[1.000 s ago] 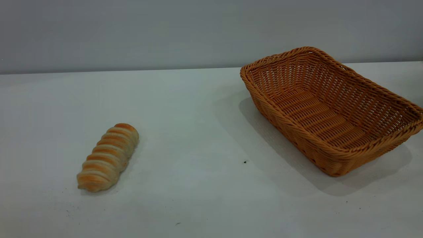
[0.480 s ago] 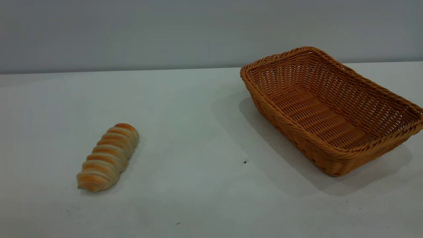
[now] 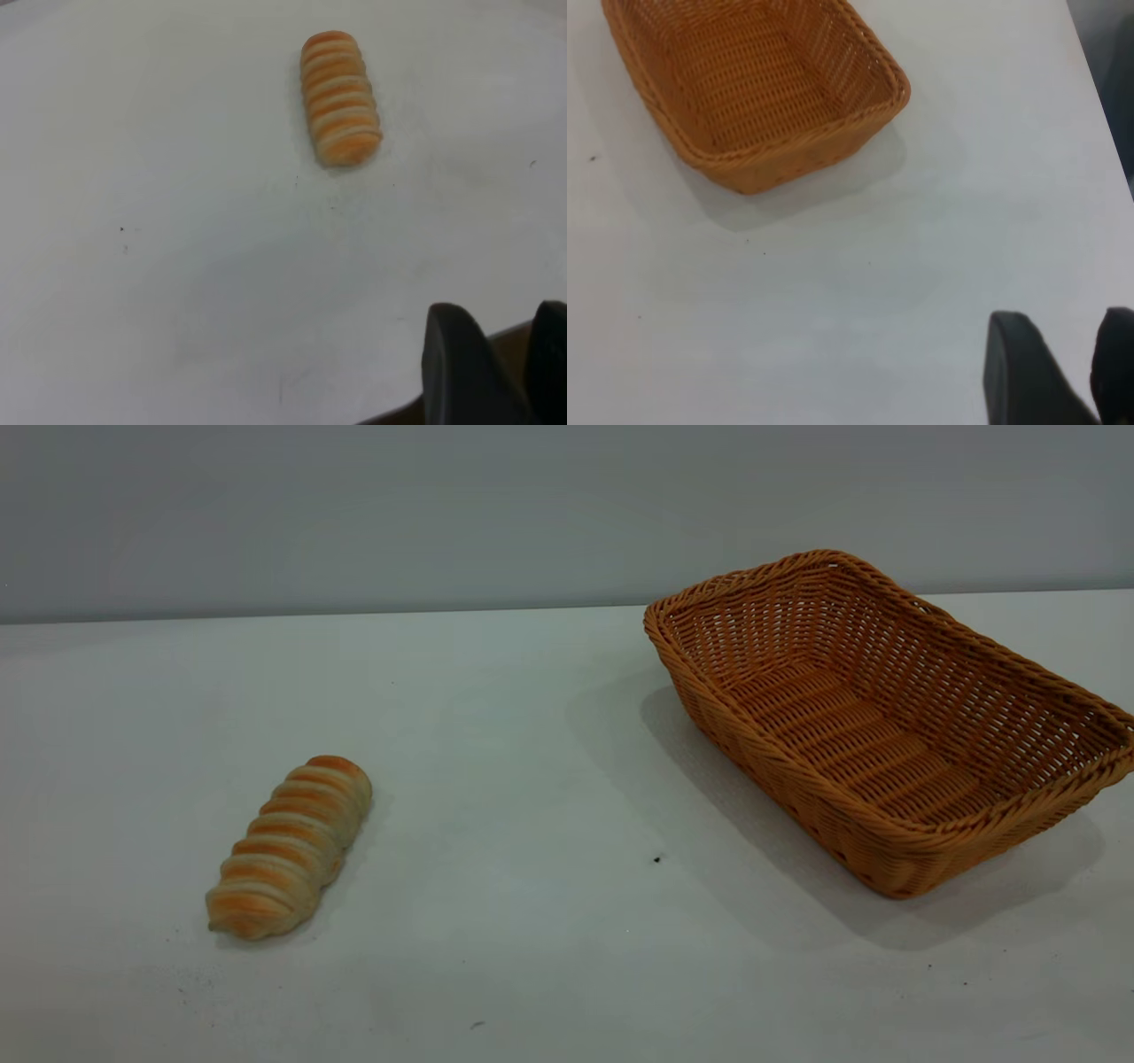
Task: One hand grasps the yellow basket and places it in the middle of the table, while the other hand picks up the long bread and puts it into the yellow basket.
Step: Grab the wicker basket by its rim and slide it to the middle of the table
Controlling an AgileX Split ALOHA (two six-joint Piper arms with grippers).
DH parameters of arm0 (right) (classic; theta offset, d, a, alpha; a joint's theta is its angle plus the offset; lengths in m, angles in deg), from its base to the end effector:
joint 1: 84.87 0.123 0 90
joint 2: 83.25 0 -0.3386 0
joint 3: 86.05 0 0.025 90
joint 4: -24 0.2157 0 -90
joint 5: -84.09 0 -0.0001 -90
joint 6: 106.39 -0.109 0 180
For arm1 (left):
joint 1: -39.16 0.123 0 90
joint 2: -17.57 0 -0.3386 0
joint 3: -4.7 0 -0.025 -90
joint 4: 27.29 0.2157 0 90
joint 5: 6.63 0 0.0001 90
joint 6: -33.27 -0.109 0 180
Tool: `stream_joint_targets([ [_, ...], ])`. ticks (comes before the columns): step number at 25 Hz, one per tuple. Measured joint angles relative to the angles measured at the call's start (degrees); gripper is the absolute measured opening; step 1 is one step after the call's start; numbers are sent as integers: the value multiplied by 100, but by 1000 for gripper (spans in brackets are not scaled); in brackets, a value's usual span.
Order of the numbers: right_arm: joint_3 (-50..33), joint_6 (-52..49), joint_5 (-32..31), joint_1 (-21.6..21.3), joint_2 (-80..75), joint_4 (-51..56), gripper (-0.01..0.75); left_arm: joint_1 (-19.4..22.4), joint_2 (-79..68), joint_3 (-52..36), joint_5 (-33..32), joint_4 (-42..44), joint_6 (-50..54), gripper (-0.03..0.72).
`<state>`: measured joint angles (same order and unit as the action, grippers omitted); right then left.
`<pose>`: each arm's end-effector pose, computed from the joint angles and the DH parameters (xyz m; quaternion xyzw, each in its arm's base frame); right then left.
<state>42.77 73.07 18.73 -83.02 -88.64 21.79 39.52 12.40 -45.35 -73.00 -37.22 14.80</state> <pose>-0.0783 -0.0064 0.2368 -0.0085 0.8741 -0.0091 0.4855 -0.0823 -0.0177 0.2411 0.1452 0.8574 -0.0055 0.4936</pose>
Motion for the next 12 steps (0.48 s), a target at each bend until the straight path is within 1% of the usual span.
stream_joint_targets([
  [12,0,0,0,0,0,-12,238,0,0,0,0,0,51,242],
])
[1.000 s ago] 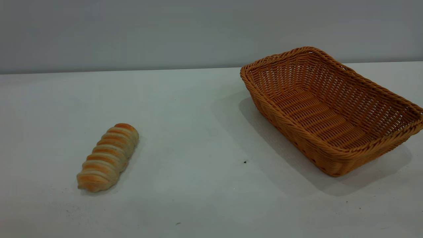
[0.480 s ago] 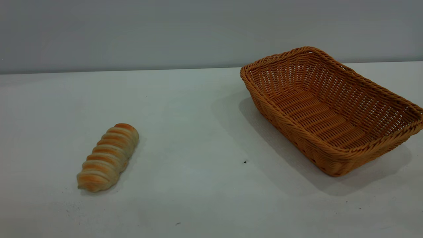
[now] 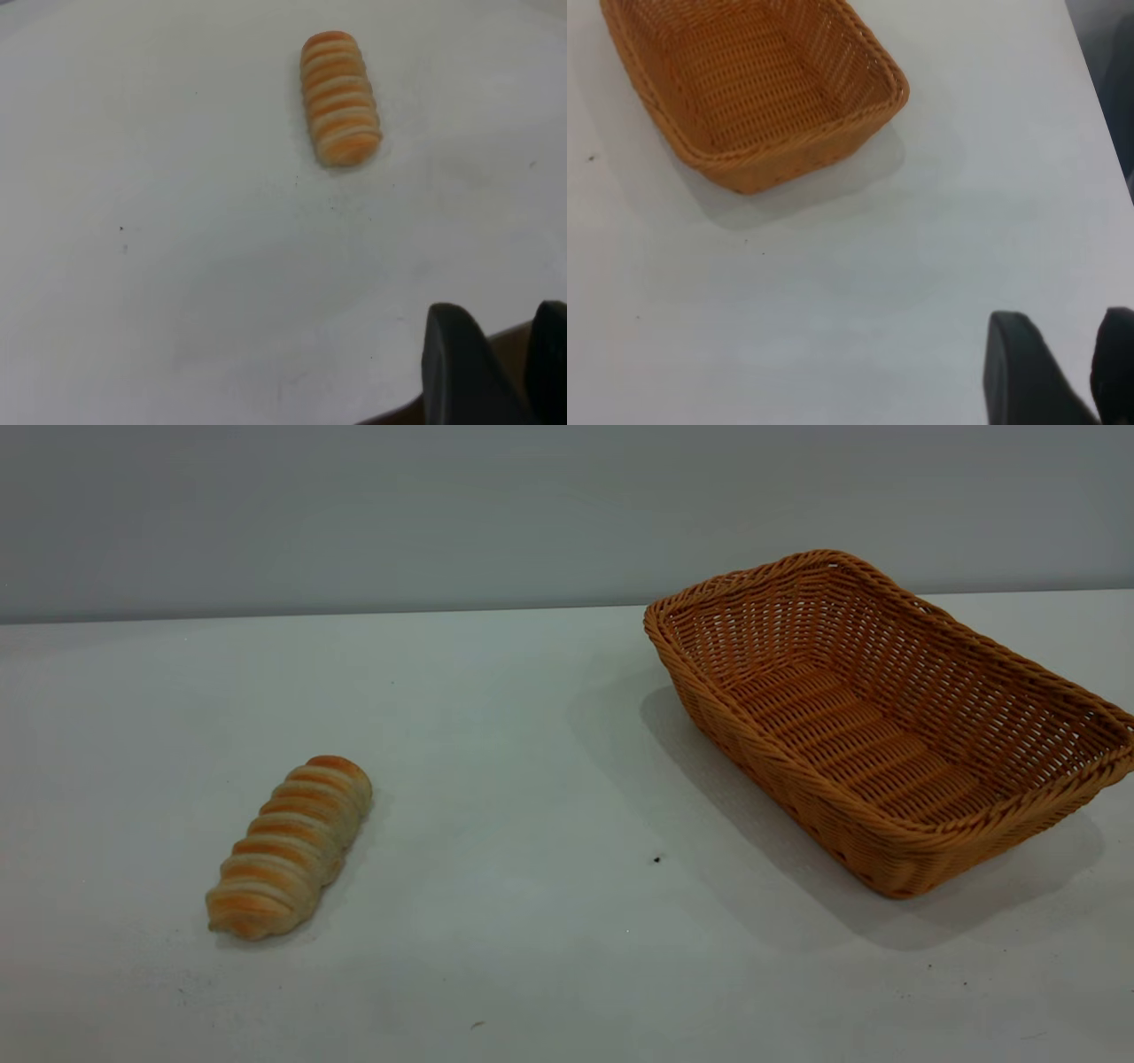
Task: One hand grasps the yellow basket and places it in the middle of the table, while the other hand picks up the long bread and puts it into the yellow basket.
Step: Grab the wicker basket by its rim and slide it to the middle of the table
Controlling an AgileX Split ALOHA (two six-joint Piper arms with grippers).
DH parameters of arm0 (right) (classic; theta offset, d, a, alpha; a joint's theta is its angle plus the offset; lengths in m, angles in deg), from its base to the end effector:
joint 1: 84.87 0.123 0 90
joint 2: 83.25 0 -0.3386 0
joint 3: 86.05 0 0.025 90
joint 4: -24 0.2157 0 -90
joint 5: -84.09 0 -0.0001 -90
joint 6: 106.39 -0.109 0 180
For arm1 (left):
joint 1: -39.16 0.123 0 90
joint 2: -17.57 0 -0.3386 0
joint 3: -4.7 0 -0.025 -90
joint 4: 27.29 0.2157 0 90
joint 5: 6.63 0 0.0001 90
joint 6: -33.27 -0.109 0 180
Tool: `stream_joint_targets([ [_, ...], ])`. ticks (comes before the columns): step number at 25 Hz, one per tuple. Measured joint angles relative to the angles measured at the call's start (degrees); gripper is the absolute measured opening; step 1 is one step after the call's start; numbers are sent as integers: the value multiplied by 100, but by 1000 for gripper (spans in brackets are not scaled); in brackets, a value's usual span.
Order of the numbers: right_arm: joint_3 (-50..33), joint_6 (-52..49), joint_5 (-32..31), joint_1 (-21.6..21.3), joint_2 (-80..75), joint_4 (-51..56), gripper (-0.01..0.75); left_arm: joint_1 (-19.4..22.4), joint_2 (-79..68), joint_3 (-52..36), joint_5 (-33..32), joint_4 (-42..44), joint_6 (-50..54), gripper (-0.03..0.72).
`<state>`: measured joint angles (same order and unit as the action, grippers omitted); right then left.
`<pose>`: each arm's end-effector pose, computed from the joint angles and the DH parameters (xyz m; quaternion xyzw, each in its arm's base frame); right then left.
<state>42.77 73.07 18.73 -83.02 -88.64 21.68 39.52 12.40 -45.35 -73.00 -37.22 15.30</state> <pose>-0.0783 -0.0065 0.2368 -0.0084 0.8741 -0.0101 0.4856 -0.0823 -0.0177 0.2411 0.1414 0.8581 -0.0076 0.4936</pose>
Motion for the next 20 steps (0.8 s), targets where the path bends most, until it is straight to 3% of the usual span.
stream_joint_targets([
  [8,0,-45,11,0,0,0,238,0,-11,0,86,261,409,242],
  [10,53,-132,179,0,-16,9,238,0,-111,30,383,267,409,242],
  [15,116,-559,1873,0,-1010,959,238,0,-1247,64,2283,-488,120,242],
  [20,116,-69,2897,0,-3192,1917,272,0,-3188,64,3091,-1173,-1068,242],
])
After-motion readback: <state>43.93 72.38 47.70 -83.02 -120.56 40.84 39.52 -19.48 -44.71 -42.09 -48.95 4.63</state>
